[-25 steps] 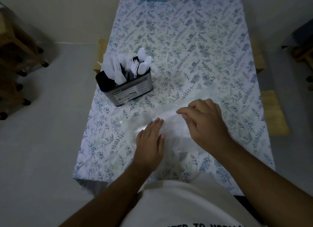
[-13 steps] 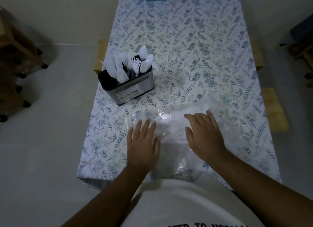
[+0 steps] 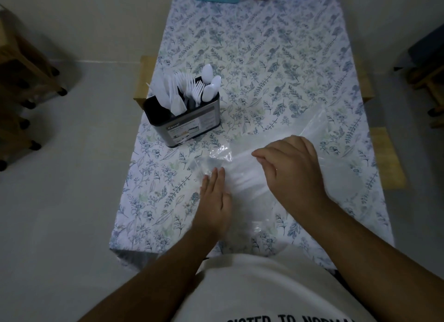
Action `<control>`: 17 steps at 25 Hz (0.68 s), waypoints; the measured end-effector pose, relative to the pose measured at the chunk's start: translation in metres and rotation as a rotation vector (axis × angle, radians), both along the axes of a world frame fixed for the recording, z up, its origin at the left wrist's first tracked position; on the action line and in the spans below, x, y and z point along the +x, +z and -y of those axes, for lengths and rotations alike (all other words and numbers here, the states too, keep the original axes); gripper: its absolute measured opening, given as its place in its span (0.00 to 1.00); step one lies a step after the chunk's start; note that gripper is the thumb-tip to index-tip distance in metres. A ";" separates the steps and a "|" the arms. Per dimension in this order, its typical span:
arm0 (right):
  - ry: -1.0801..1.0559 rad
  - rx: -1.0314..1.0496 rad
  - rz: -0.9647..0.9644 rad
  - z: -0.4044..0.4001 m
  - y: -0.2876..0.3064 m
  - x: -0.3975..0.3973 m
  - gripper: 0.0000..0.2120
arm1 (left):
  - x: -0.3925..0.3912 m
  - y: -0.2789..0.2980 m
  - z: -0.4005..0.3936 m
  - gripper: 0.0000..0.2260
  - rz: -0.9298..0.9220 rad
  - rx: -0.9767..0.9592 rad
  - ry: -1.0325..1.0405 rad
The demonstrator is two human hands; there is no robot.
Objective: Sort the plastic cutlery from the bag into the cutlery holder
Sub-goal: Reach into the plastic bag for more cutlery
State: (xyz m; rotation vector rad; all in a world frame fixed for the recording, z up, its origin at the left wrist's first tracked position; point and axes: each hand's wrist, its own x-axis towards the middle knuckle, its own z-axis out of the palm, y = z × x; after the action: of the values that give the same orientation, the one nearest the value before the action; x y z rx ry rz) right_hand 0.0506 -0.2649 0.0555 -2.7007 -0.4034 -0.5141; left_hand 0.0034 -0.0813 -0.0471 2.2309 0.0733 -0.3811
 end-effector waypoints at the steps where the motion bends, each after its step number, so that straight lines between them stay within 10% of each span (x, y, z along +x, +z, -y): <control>1: 0.008 -0.004 0.002 -0.004 0.003 -0.004 0.06 | -0.002 -0.002 0.002 0.28 0.010 -0.019 -0.011; 10: -0.044 -0.011 -0.089 0.003 -0.007 -0.010 0.11 | -0.010 -0.013 0.002 0.31 0.074 0.135 -0.087; 17: -0.118 -0.315 -0.537 0.013 -0.053 -0.008 0.20 | -0.013 0.001 -0.005 0.35 0.147 0.160 -0.059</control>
State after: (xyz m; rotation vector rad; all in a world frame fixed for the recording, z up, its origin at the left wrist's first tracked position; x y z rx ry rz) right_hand 0.0422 -0.2774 0.0023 -3.0218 -0.1847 0.2772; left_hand -0.0095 -0.0764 -0.0462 2.4169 -0.0417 -0.2491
